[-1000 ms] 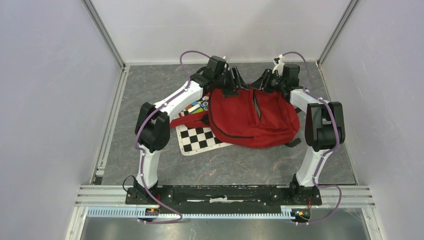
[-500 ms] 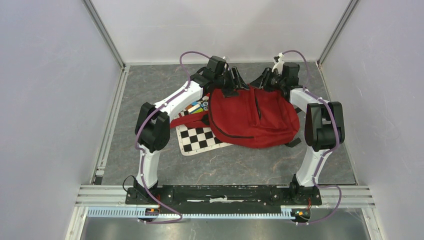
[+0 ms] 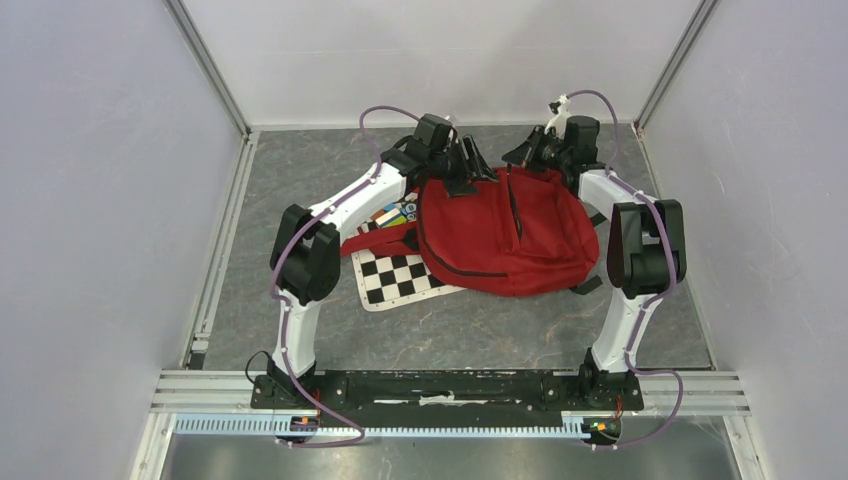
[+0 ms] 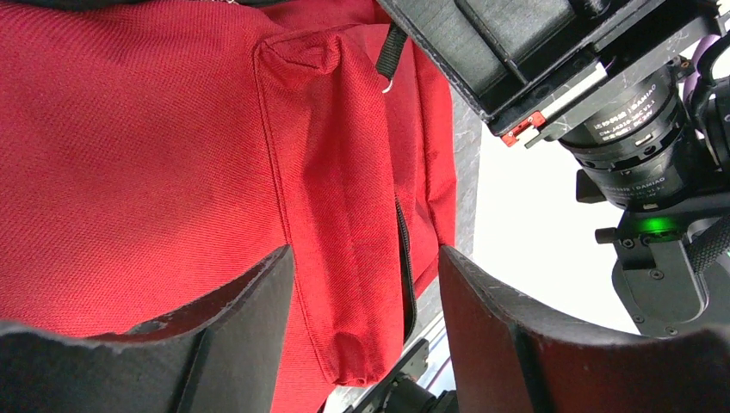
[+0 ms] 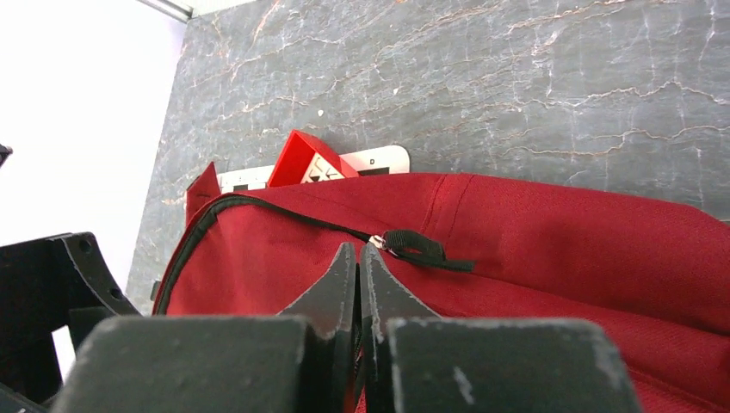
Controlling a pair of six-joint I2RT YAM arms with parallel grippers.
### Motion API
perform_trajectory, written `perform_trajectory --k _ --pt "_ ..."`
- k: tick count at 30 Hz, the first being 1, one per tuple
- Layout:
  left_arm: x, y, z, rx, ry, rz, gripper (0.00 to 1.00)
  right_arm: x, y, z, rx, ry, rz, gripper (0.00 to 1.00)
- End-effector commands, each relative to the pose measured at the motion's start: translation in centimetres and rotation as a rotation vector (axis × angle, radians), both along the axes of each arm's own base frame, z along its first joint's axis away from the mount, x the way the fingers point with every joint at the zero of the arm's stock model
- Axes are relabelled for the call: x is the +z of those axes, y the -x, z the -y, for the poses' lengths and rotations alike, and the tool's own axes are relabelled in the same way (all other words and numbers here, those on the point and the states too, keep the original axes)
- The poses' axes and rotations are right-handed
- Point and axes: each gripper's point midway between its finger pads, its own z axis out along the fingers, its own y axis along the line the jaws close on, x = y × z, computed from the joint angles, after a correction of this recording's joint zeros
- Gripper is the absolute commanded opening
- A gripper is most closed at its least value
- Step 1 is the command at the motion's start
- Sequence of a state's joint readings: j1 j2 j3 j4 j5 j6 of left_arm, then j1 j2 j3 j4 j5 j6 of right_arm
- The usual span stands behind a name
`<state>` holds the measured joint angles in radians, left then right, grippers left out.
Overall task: Pack the student bag
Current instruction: Unzip the student bag at the center of the board.
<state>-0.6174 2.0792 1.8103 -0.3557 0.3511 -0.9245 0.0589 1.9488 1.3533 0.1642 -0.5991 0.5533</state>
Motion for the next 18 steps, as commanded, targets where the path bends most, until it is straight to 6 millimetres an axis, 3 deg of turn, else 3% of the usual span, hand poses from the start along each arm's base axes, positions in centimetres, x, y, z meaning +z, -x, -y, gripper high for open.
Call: perform_trajectory --k 1,11,18 --pt "0.6 -0.4 0.9 0.007 0.064 -0.014 0.68 1.6 -0.8 0.0 0.009 0.027 0.056 0.0" --pt "-0.9 -2.8 2.8 0.073 0.133 -0.076 0.68 0.6 4.6 0.5 -0.003 0.042 -0.002 0.0" --pt "-1.5 -4.7 3.6 0.104 0.132 -0.062 0.68 1.1 6.9 0.0 -0.017 -0.009 -0.011 0.0"
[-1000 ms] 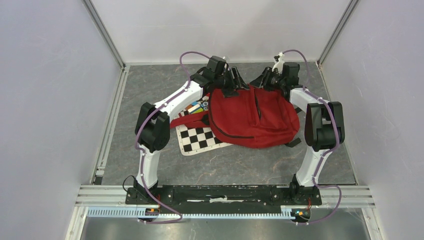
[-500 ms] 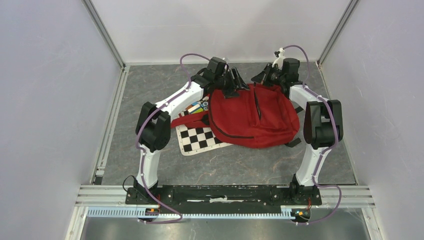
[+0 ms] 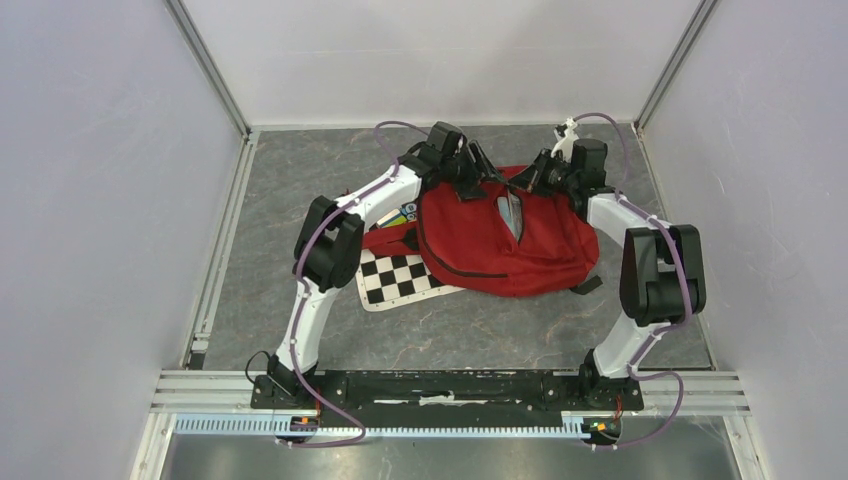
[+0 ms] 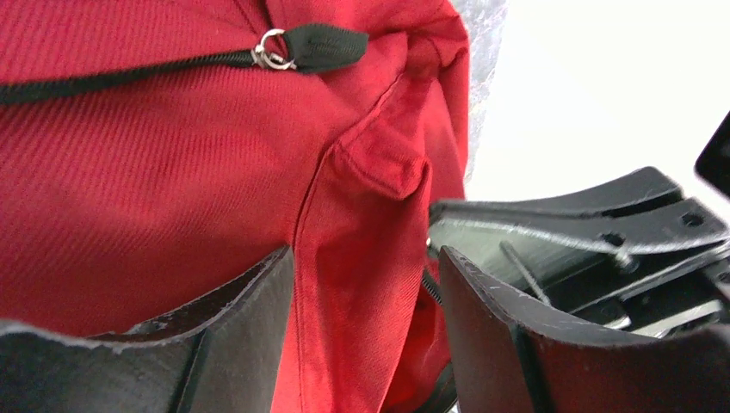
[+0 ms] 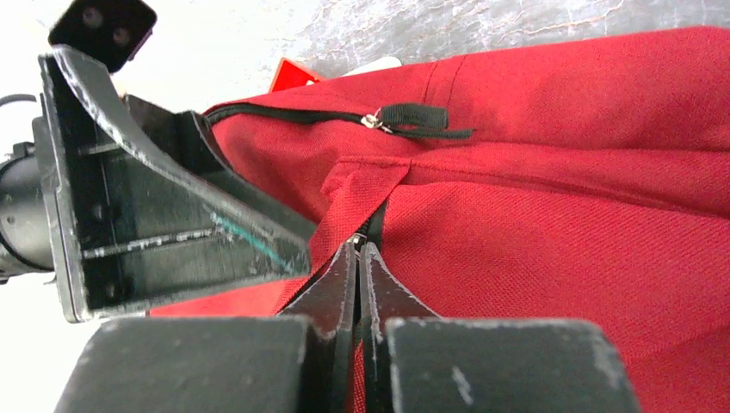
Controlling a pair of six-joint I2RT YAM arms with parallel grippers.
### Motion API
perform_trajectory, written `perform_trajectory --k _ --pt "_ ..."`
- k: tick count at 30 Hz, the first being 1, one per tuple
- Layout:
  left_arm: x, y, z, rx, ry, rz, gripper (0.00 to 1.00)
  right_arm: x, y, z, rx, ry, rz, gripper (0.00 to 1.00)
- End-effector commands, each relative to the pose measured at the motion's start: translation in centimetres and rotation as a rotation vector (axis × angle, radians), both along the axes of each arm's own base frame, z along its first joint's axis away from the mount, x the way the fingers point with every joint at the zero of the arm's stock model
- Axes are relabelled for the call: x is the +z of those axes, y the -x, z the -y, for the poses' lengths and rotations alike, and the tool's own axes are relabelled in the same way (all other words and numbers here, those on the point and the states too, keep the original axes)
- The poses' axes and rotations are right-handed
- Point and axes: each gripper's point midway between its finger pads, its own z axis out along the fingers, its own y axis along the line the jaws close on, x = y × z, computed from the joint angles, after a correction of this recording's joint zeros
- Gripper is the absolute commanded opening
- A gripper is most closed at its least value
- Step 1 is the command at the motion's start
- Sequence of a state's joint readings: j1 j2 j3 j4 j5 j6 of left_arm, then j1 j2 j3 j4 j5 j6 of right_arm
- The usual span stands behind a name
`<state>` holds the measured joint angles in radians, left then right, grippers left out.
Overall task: Pack the student bag
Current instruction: Unzip the student bag at the center of the board.
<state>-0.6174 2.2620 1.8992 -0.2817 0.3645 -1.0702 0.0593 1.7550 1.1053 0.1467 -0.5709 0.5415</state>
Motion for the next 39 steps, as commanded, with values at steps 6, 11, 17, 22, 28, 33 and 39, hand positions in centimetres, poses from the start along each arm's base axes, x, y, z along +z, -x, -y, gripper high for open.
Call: perform_trajectory --k 6,11,17,22,28,33,39 --pt "3.0 -3.1 2.0 0.041 0.062 0.085 0.7 2.6 1.4 -1.8 0.018 -0.043 0.057 0.0" --pt "1.8 -3.4 2.1 0.039 -0.014 0.076 0.65 3.1 1.8 -2.3 0.036 -0.038 0.073 0.0" --pt "1.1 -3.6 2.1 0.036 -0.062 0.087 0.39 2.9 2.3 -3.0 0.066 -0.01 0.078 0.0" --pt "1.3 -3.8 2.7 0.028 -0.036 0.101 0.19 3.0 2.6 -3.3 0.093 0.021 0.082 0.0" --pt "3.0 -5.2 3.2 0.074 0.021 0.147 0.05 3.5 3.8 -3.6 0.112 0.046 0.077 0.0" --pt "3.9 -6.0 3.2 0.109 0.04 0.183 0.02 3.7 5.1 -3.2 0.099 0.062 0.073 0.0" --pt "6.0 -6.8 2.8 0.181 0.106 0.237 0.02 3.4 6.8 -2.5 0.077 0.083 0.061 0.0"
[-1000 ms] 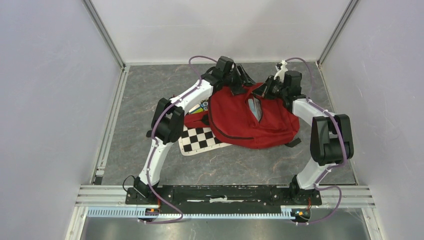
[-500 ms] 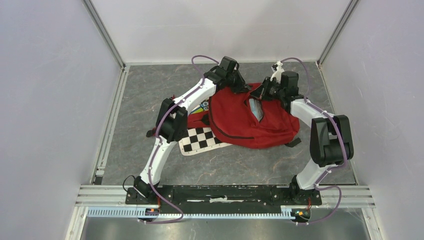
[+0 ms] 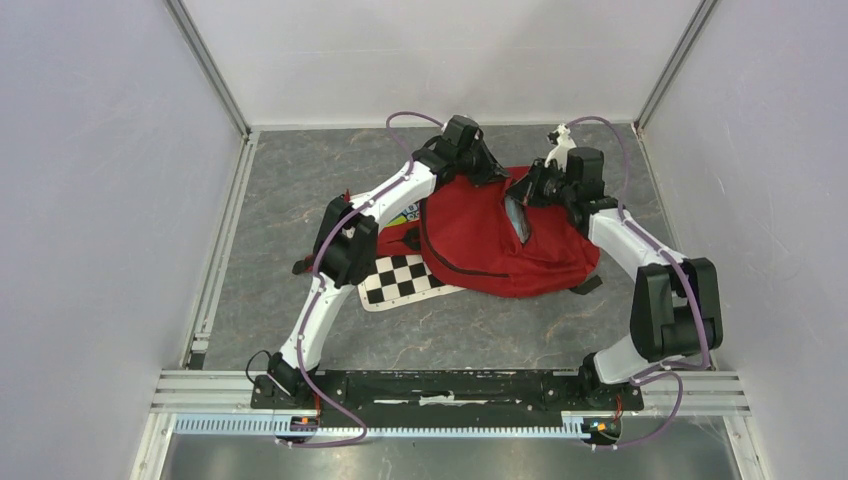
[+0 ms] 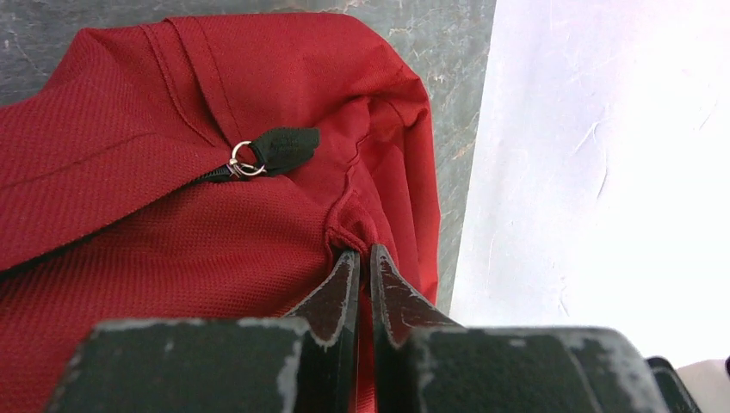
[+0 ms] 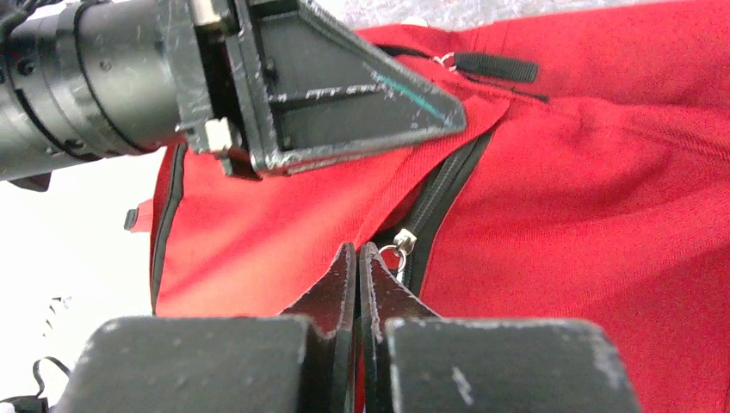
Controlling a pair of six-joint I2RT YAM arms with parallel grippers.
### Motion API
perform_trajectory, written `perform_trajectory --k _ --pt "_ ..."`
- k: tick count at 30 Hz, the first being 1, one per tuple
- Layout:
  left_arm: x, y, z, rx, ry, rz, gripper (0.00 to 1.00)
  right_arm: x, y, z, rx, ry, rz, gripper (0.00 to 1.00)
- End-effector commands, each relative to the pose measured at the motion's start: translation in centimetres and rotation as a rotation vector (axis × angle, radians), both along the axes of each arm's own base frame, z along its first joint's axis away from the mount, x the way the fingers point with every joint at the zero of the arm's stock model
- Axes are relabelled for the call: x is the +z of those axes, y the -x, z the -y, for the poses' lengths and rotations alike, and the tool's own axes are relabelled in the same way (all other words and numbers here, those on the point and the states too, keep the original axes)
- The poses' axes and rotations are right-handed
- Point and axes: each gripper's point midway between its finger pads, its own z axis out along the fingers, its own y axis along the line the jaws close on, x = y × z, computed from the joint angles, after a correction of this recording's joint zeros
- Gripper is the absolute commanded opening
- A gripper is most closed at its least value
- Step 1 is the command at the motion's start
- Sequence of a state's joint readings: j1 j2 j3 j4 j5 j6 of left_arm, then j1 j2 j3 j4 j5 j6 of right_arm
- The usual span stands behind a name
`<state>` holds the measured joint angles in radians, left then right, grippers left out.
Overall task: Pack the student bag
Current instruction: Unzip the student bag at the center of the board.
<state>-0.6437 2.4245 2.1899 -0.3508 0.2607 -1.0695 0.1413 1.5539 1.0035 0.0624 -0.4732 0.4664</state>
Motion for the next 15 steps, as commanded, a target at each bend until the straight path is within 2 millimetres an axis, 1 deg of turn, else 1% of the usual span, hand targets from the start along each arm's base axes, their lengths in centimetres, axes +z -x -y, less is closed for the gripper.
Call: perform_trajectory --k 1,3,5,6,11,15 --pt "5.6 -3.2 0.0 0.123 0.123 0.171 0.02 1.0 2.8 -0.8 0.049 -0.01 -0.006 0.0" --pt "6.5 -3.4 -0.2 0.125 0.123 0.2 0.02 1.1 3.3 -0.7 0.048 -0.01 -0.005 0.0" --pt "6.9 -3.4 -0.2 0.121 0.118 0.219 0.02 1.4 3.7 -0.7 0.052 -0.008 0.008 0.0" --pt "6.9 -3.3 -0.3 0.121 0.117 0.221 0.02 1.1 4.2 -0.5 0.053 -0.004 -0.014 0.0" --pt "6.6 -3.7 -0.5 0.138 0.114 0.222 0.02 1.2 5.6 -0.6 0.073 -0.007 -0.037 0.0" --pt "7.2 -4.5 -1.0 0.175 0.115 0.247 0.02 0.8 7.3 -0.3 0.086 0.014 -0.08 0.0"
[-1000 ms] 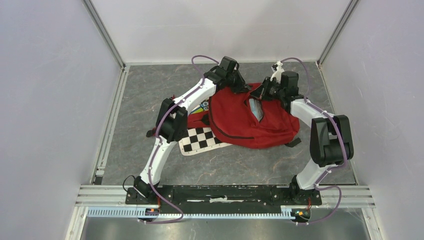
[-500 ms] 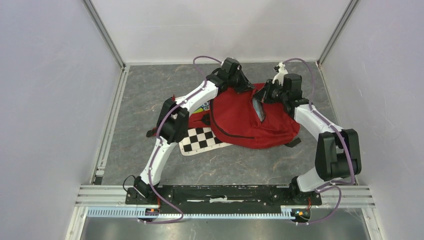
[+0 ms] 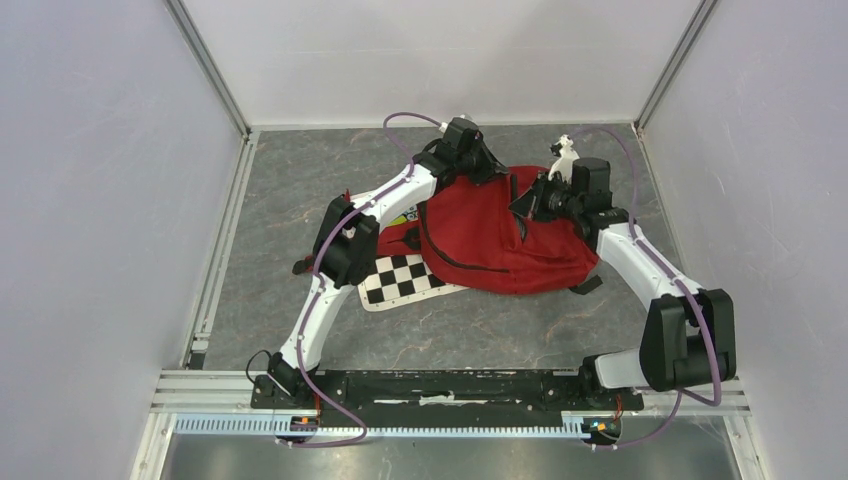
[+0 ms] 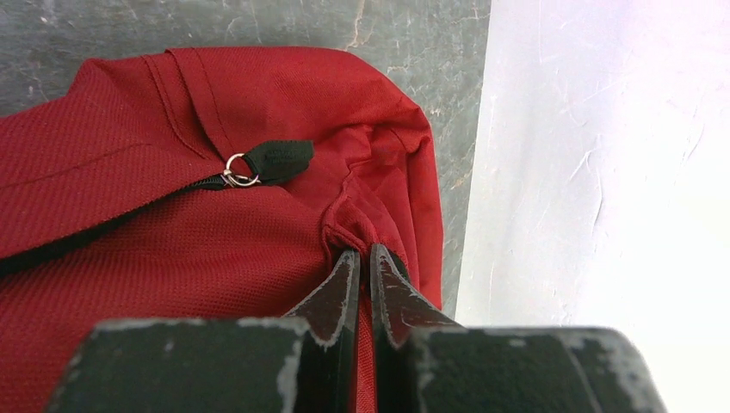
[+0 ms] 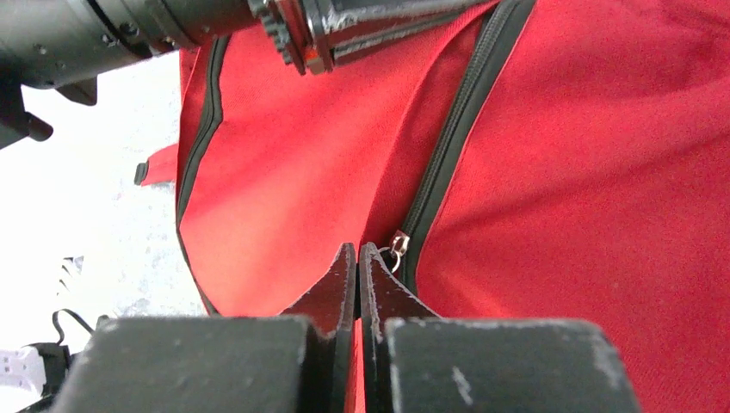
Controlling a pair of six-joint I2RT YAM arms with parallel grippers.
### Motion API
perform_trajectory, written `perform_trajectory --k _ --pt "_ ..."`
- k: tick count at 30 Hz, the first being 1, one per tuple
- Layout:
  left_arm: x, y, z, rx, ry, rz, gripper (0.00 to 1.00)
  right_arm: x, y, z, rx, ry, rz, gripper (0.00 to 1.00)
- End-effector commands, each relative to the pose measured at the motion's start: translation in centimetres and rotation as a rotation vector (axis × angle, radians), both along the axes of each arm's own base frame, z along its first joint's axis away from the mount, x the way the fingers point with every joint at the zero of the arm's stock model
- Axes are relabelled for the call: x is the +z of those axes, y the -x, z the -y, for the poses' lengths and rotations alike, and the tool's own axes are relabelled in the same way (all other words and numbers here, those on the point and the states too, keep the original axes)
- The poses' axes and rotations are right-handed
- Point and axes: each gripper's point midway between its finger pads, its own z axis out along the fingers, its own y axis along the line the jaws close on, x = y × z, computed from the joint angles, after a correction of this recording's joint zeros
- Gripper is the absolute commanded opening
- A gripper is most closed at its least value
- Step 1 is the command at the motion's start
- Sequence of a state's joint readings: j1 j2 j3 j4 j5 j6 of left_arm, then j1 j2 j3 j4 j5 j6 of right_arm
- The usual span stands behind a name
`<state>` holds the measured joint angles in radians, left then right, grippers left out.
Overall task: Pack the student bag
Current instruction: Unzip the student bag at the center of the board.
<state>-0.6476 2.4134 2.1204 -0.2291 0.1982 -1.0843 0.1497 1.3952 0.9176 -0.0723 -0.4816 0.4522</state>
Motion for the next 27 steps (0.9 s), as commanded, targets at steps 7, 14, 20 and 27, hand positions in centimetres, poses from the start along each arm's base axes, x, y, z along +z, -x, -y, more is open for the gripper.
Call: perform_trajectory --k 7,14,20,27 --pt "8.1 -4.6 -2.7 0.188 0.092 0.22 0.02 -0.9 5.9 0.5 0.078 0.068 -0.131 0.0" --pt "8.1 -5.1 -3.3 0.203 0.103 0.229 0.02 -2.9 9.1 1.3 0.132 0.131 -0.253 0.0" --pt "8.2 -5.0 -3.5 0.201 0.09 0.243 0.02 -3.5 10.7 1.7 0.169 0.17 -0.29 0.0" --pt "8.4 -4.6 -4.1 0.176 0.051 0.276 0.11 -2.7 9.1 2.1 0.158 0.206 -0.224 0.06"
